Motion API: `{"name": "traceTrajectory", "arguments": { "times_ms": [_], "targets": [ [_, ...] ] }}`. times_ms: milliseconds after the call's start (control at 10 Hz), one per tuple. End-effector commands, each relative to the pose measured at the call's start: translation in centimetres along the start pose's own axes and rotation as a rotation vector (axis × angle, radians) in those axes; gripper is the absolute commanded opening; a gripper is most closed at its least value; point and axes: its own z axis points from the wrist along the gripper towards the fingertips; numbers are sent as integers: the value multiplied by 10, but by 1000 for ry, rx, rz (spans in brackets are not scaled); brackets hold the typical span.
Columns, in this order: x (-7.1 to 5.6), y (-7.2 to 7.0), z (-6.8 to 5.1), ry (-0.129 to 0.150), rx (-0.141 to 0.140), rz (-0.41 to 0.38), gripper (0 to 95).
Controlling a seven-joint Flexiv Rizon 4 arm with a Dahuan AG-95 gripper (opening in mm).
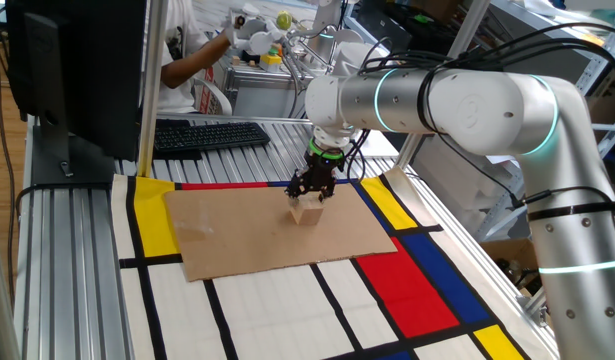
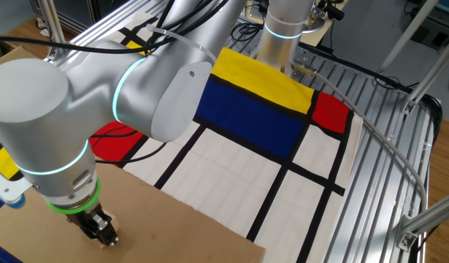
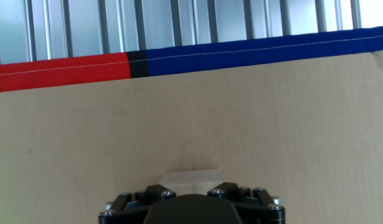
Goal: Grab the block and place it at the designated location
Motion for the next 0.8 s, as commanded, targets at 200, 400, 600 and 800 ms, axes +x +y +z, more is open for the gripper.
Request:
{"name": "traceTrajectory", "arguments": {
  "times_ms": [200,400,600,800],
  "targets": [
    [4,1,-14,2,5,3,760],
    [6,-2,-22,9,8,2,950],
    [8,-6,-29,8,12,-4,950],
    [12,-10,-41,15,16,-5,760]
  ]
}}
